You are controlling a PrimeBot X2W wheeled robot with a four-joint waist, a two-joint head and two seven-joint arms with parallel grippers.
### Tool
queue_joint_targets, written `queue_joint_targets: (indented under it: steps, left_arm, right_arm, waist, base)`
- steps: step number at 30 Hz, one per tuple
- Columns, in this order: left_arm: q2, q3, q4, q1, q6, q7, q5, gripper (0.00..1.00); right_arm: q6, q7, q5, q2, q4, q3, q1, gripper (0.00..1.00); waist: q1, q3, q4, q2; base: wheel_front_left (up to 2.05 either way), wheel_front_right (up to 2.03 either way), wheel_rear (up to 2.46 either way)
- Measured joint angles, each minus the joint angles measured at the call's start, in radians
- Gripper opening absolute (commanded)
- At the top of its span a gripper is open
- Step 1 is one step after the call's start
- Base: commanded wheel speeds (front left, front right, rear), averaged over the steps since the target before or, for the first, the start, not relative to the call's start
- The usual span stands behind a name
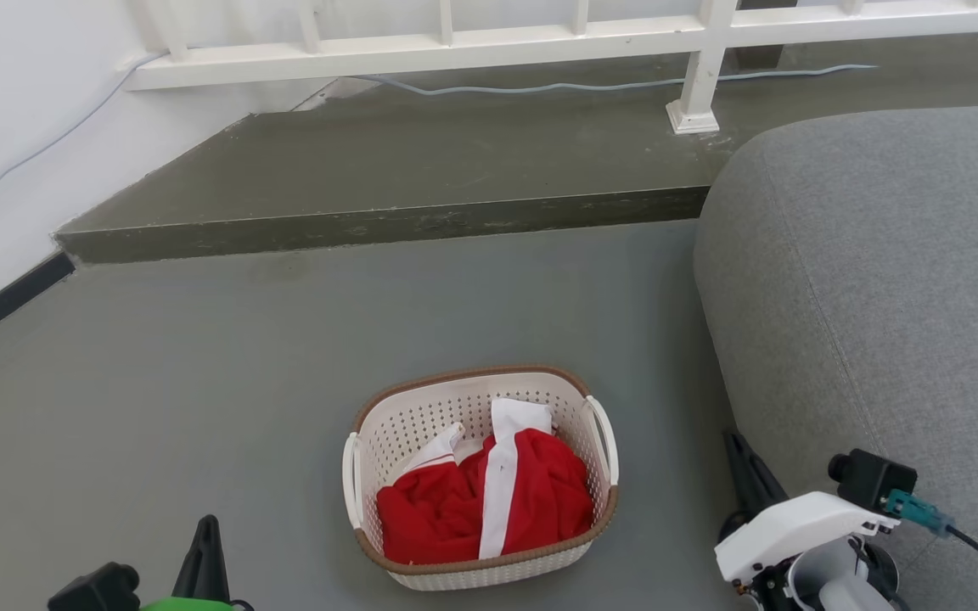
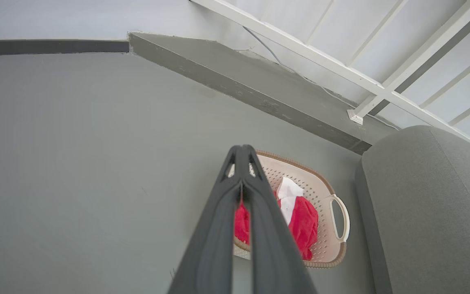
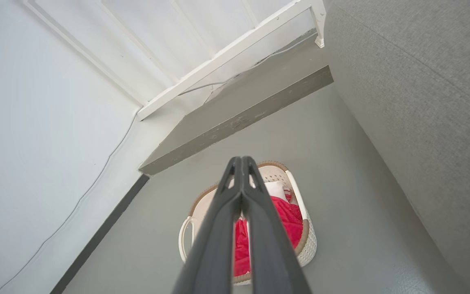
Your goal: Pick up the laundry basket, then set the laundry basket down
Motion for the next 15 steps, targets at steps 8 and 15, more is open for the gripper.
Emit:
queue_joint_targets:
  steps: [8, 15]
  left_arm:
    - [-0.001, 0.019, 0.003, -0.019, -0.010, 0.027, -0.092, 0.00]
    - [-0.001, 0.031, 0.007, -0.032, -0.026, 0.050, -0.169, 0.00]
  right_arm:
    - [0.009, 0.024, 0.088, -0.004, -0.013, -0.033, 0.000, 0.00]
    - [0.019, 0.044, 0.172, -0.008, -0.020, -0.060, -0.001, 0.00]
  waist:
    - [0.0000, 0.000, 0.001, 0.0000]
    - [0.0000, 0.000, 0.003, 0.0000]
  base:
    - [0.00, 0.00, 0.00]
    - [0.00, 0.00, 0.00]
